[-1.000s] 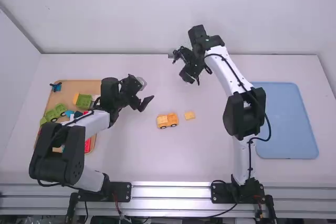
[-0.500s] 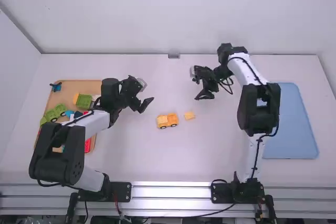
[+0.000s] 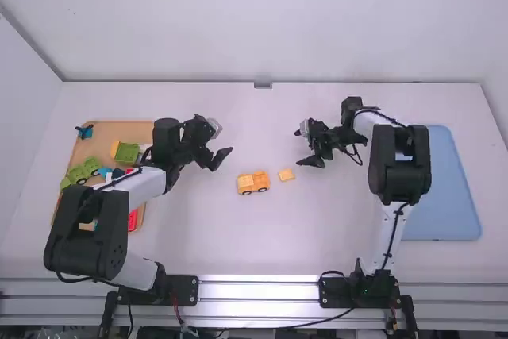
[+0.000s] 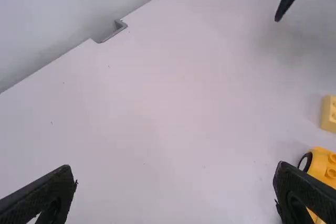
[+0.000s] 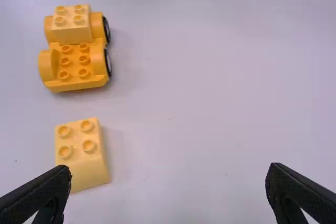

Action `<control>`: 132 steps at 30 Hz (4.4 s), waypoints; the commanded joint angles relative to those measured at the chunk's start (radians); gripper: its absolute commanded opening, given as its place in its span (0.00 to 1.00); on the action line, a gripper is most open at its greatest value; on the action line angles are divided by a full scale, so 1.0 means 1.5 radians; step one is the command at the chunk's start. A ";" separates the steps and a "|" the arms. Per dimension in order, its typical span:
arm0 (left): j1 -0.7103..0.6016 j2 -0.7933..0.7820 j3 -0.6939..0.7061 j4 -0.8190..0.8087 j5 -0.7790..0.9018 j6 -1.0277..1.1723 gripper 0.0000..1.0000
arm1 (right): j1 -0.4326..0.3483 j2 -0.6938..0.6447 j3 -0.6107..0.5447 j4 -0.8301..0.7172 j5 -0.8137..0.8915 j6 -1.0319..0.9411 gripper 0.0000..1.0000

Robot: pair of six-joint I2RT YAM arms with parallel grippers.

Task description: Assemble lego blocks to make yellow taxi

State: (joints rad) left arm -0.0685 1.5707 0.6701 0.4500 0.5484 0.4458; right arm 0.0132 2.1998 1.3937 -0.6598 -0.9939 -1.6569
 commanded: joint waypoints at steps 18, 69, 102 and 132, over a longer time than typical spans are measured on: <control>-0.003 0.003 -0.003 0.001 0.011 -0.040 0.99 | 0.073 0.004 -0.189 0.201 -0.018 0.032 0.92; -0.052 0.259 -0.065 0.173 0.328 0.231 0.99 | 0.060 0.004 -0.201 0.190 0.055 0.059 0.35; -0.098 0.340 0.001 0.127 0.268 0.315 0.34 | 0.047 0.004 -0.201 0.185 0.052 0.060 0.45; -0.112 0.341 0.094 -0.062 0.309 0.459 0.20 | 0.078 0.003 -0.007 -0.136 -0.031 -0.075 0.18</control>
State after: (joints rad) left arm -0.2272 2.0712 0.8284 0.3511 0.9657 1.1225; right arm 0.1192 2.1998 1.3399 -0.8265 -1.0267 -1.6611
